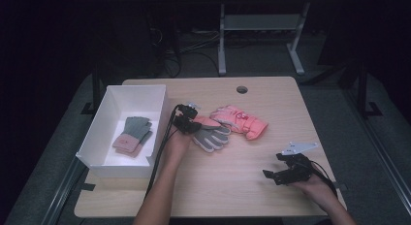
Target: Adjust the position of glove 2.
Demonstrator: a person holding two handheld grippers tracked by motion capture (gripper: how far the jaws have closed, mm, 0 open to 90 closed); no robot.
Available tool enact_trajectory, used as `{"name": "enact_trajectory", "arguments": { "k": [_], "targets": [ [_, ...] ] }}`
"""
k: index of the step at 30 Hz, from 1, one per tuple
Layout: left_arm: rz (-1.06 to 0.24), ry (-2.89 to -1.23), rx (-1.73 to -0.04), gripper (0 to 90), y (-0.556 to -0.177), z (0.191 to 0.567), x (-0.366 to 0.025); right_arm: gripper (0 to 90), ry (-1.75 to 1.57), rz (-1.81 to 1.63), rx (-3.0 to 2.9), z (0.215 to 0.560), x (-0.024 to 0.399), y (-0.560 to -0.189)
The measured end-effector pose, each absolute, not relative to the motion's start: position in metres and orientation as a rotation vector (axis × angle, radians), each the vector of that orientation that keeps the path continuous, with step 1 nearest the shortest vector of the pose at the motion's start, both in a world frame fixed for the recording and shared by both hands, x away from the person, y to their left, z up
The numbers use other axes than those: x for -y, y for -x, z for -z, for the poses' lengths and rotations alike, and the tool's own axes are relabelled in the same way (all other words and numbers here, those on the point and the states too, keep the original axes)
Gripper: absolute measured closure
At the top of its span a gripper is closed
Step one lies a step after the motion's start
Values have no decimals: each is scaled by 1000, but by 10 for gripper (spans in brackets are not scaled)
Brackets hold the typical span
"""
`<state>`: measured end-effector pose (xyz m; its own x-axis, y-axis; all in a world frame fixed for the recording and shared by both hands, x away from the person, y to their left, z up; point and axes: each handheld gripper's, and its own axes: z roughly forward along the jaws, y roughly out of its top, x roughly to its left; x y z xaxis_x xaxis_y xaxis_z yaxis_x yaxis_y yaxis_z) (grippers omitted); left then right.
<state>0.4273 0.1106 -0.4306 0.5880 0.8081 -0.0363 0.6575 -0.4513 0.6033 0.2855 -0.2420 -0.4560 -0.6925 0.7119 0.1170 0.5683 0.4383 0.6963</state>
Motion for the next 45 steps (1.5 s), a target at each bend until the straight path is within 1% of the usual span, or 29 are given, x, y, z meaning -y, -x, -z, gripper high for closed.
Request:
{"name": "enact_trajectory", "arguments": {
  "k": [6, 7, 14, 18, 26, 27, 31, 35, 37, 40, 41, 43, 44, 45],
  "targets": [
    [-293, -2227, -1142, 899, -422, 435, -111, 138, -1124, -1097, -2491, 457, 243, -286],
    [-264, -2217, -1129, 899, -418, 436, -110, 138, -1126, -1097, -2489, 457, 243, -286],
    [-197, -2224, -1070, 899, -402, 435, -104, 138, -1125, -1089, -2493, 456, 241, -285],
    [-138, -2239, -1007, 899, -388, 435, -90, 138, -1136, -1094, -2485, 457, 242, -284],
    [-93, -2251, -913, 899, -367, 436, -64, 138, -1135, -1096, -2483, 456, 242, -284],
    [-69, -2258, -882, 899, -361, 436, -57, 138, -1131, -1093, -2486, 456, 242, -284],
    [-37, -2265, -847, 899, -350, 437, -46, 138, -1121, -1100, -2480, 456, 244, -284],
    [-26, -2279, -812, 898, -344, 436, -43, 138, -1131, -1103, -2474, 455, 243, -283],
    [-11, -2251, -807, 898, -342, 431, -44, 138, -1134, -1095, -2481, 455, 243, -283],
    [-33, -2245, -793, 899, -344, 421, -49, 138, -1129, -1099, -2479, 455, 243, -283],
    [-80, -2223, -814, 899, -349, 410, -56, 138, -1125, -1100, -2479, 455, 243, -283],
    [-133, -2220, -844, 898, -358, 403, -65, 138, -1129, -1106, -2471, 455, 244, -283],
    [-133, -2220, -844, 898, -358, 403, -65, 138, -1131, -1105, -2469, 455, 244, -283],
    [-167, -2225, -886, 898, -369, 402, -75, 138, -1130, -1106, -2468, 455, 244, -283]
  ]
}}
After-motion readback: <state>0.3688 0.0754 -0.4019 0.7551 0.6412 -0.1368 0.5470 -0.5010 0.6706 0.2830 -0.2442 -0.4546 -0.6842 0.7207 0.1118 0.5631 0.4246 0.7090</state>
